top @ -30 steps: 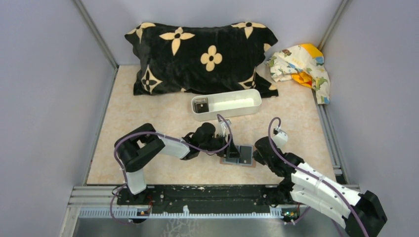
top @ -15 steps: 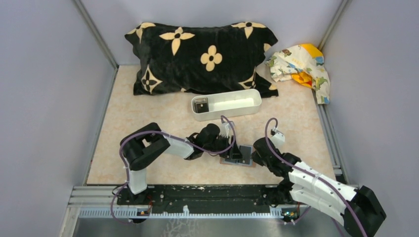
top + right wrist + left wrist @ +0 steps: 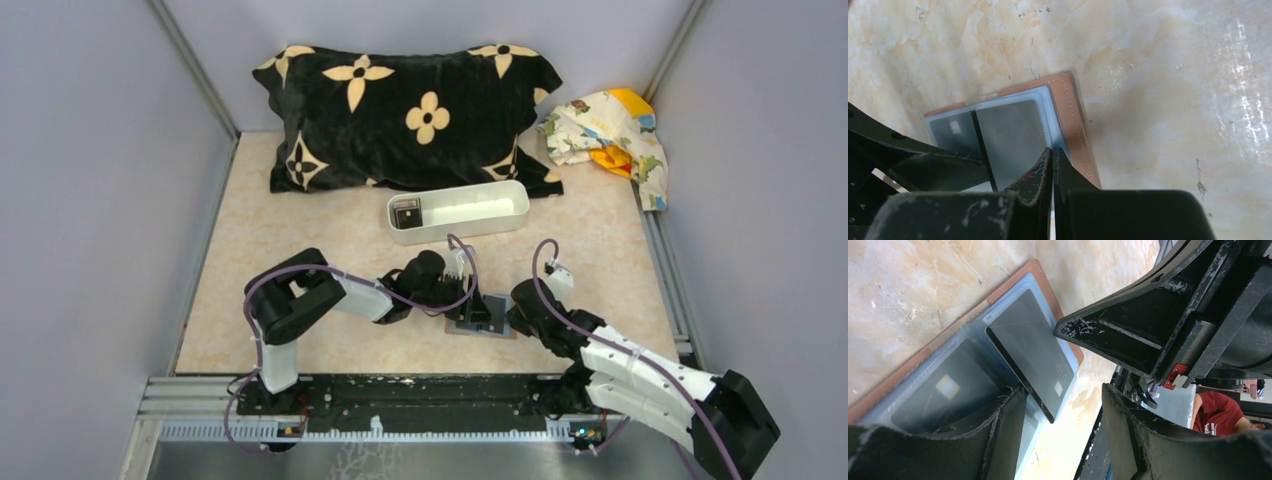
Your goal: Take the credit cards out of the card holder
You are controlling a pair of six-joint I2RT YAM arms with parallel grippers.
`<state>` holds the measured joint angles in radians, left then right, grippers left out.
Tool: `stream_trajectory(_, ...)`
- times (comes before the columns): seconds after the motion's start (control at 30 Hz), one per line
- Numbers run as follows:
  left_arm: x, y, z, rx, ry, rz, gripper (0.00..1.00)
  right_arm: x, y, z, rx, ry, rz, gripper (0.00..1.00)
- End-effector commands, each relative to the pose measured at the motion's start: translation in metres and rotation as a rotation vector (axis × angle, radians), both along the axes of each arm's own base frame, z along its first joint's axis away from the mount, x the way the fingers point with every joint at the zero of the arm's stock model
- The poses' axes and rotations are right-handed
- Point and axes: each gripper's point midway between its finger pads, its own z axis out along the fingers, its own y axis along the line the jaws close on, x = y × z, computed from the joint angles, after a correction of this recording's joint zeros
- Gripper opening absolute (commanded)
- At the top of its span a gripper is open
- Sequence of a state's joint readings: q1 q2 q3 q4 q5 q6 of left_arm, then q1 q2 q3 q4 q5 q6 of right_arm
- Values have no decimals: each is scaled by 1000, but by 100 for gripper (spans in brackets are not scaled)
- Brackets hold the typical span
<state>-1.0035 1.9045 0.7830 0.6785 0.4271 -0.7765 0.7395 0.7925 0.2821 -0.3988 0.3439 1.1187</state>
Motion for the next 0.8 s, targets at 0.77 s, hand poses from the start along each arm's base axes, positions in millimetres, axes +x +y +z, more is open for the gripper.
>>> stream_trajectory(0.77,-3,5,2,-93,86,70,46,-5,16,-10,59,16,58,0)
